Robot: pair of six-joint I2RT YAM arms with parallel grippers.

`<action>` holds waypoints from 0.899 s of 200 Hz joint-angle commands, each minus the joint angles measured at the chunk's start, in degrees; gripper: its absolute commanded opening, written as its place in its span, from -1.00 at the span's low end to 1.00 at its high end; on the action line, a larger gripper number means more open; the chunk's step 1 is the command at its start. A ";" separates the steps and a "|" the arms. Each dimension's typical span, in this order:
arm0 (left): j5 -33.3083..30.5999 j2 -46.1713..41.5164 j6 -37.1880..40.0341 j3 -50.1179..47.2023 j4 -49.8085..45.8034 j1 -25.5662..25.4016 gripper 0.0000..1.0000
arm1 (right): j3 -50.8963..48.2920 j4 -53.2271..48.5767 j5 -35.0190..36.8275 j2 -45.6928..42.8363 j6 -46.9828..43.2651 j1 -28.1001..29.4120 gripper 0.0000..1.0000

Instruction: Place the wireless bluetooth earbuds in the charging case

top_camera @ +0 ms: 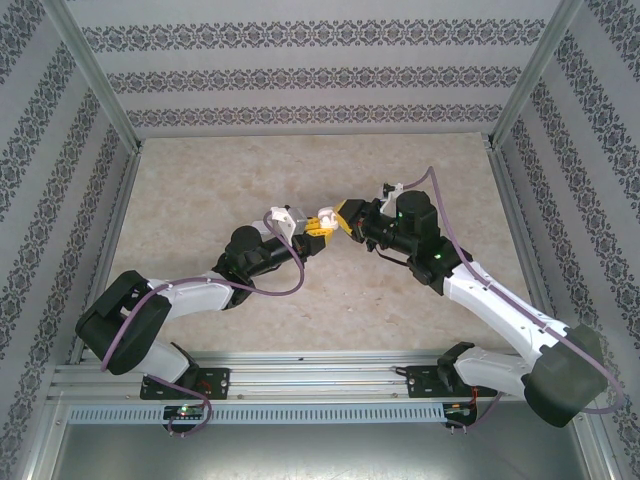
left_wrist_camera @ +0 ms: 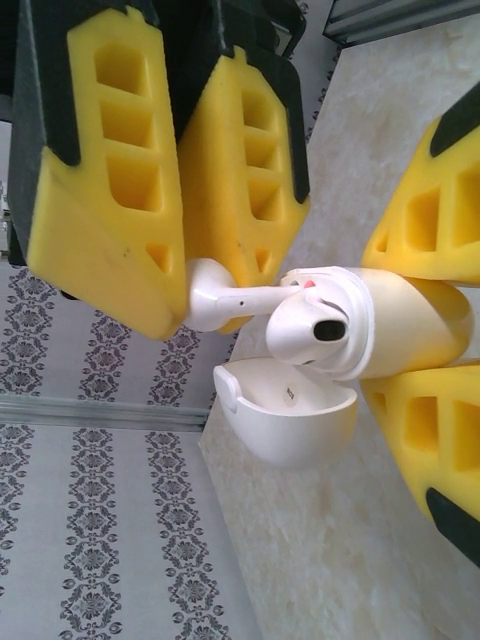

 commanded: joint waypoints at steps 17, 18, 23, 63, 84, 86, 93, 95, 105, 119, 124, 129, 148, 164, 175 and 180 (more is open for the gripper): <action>0.55 -1.22 -1.14 1.55 9.29 0.32 -1.00 | -0.67 -7.90 1.98 0.10 -3.03 -0.57 -0.57; 0.56 -1.25 -1.13 1.55 9.29 0.32 -1.00 | -0.67 -7.98 2.03 0.10 -3.10 -0.57 -0.57; 0.57 -1.35 -1.07 1.48 9.25 0.32 -1.00 | -0.51 -8.44 2.19 0.09 -3.44 -0.57 -0.56; 0.66 -1.78 -0.92 1.25 8.81 0.32 -1.00 | 1.52 -12.53 2.94 0.23 -6.46 -0.44 -0.43; 0.65 -1.72 -0.90 1.26 8.76 0.31 -1.00 | 3.29 -15.03 3.47 0.14 -8.34 -0.35 -0.39; 0.66 -1.67 -0.86 1.35 8.76 0.32 -1.00 | 3.47 -15.29 3.54 0.11 -8.48 -0.38 -0.39; 0.66 -1.65 -0.92 1.32 8.68 0.32 -1.00 | 4.08 -16.05 3.70 0.04 -9.01 -0.33 -0.38; 0.72 -1.63 -0.93 1.36 8.63 0.32 -1.00 | 4.26 -16.29 3.66 0.01 -9.08 -0.31 -0.39; 0.82 -1.63 -0.92 1.44 8.61 0.26 -1.00 | 4.83 -16.73 3.65 0.04 -9.52 -0.31 -0.38; 0.89 -1.67 -0.96 1.42 8.59 0.32 -1.00 | 5.63 -17.71 3.89 0.01 -10.26 -0.31 -0.35; 0.92 -1.68 -0.94 1.45 8.59 0.32 -1.00 | 5.91 -18.16 3.96 0.06 -10.60 -0.23 -0.35; 0.85 -1.67 -1.01 1.46 8.59 0.32 -1.00 | 6.24 -18.66 4.09 0.02 -10.87 -0.26 -0.34; 0.77 -1.70 -0.92 1.41 8.59 0.32 -1.00 | 7.07 -19.92 4.53 0.12 -11.84 -0.05 -0.31; 0.78 -1.79 -0.94 1.37 8.51 0.37 -1.00 | 7.72 -20.53 4.65 0.10 -12.36 0.05 -0.29; 0.83 -1.76 -0.85 1.28 8.42 0.34 -1.00 | 8.17 -21.01 4.79 0.01 -12.79 0.13 -0.29; 0.82 -1.82 -0.85 1.29 8.33 0.40 -1.00 | 8.45 -21.29 4.90 -0.07 -13.01 0.23 -0.29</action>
